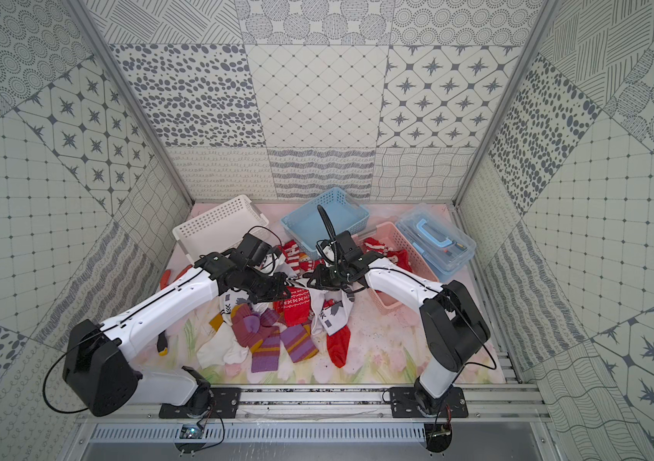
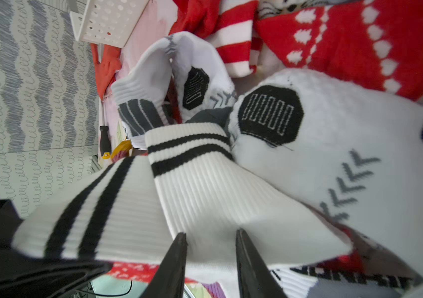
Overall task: Sort the socks into the basket by color
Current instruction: Place the sock at the center of the board, then pick up the sock from the center of the board.
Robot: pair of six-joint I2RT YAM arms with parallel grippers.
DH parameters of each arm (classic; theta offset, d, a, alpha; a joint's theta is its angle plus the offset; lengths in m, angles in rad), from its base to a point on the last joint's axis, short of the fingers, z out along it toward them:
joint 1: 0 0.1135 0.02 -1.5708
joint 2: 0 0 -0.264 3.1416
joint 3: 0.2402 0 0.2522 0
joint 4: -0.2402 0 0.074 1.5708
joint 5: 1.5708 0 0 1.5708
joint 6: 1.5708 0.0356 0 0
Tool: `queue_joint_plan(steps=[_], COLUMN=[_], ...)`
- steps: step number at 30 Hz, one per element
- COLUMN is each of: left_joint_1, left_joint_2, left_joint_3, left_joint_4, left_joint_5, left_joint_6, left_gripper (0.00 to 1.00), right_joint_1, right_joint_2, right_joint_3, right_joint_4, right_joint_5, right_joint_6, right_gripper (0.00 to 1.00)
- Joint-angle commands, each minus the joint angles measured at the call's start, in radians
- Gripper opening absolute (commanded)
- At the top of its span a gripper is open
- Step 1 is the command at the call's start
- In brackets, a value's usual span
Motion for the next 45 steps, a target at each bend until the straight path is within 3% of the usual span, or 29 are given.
queue_joint_plan(steps=[1, 7, 11, 16, 18, 22, 30, 32, 39, 41, 45], left_joint_1=[0.038, 0.076, 0.09, 0.089, 0.09, 0.088, 0.074, 0.062, 0.055, 0.054, 0.05], left_joint_2=[-0.026, -0.038, -0.015, 0.015, 0.031, 0.072, 0.133, 0.141, 0.16, 0.161, 0.163], left_joint_3=[-0.024, -0.069, -0.085, -0.086, -0.08, -0.062, -0.035, -0.012, 0.007, 0.009, 0.018], left_joint_4=[0.107, 0.237, 0.328, 0.375, 0.378, 0.383, 0.454, 0.444, 0.446, 0.445, 0.446], left_joint_5=[0.123, 0.186, 0.198, 0.183, 0.177, 0.173, 0.162, 0.159, 0.137, 0.137, 0.133], left_joint_6=[-0.045, -0.132, -0.2, -0.244, -0.254, -0.268, -0.32, -0.315, -0.337, -0.343, -0.343], left_gripper=[0.0, 0.0, 0.0, 0.02, 0.14, 0.42, 0.49, 0.47, 0.06, 0.0, 0.0], right_joint_1=[-0.014, -0.019, -0.023, -0.029, -0.028, -0.018, 0.047, 0.052, 0.083, 0.086, 0.098], right_joint_2=[0.042, 0.133, 0.078, -0.066, -0.111, -0.163, -0.141, -0.142, -0.109, -0.103, -0.077], right_joint_3=[0.0, 0.011, -0.011, -0.019, -0.02, -0.021, -0.002, 0.001, 0.032, 0.037, 0.065], right_joint_4=[0.044, 0.046, 0.054, -0.02, -0.054, -0.097, -0.105, -0.097, -0.117, -0.115, -0.117], right_joint_5=[0.046, 0.047, 0.065, 0.105, 0.101, 0.109, 0.099, 0.094, 0.086, 0.095, 0.125], right_joint_6=[0.018, 0.012, 0.009, -0.024, -0.036, -0.058, -0.109, -0.113, -0.154, -0.153, -0.16], right_gripper=[0.31, 0.3, 0.31, 0.52, 0.65, 0.76, 0.83, 0.83, 0.89, 0.91, 0.92])
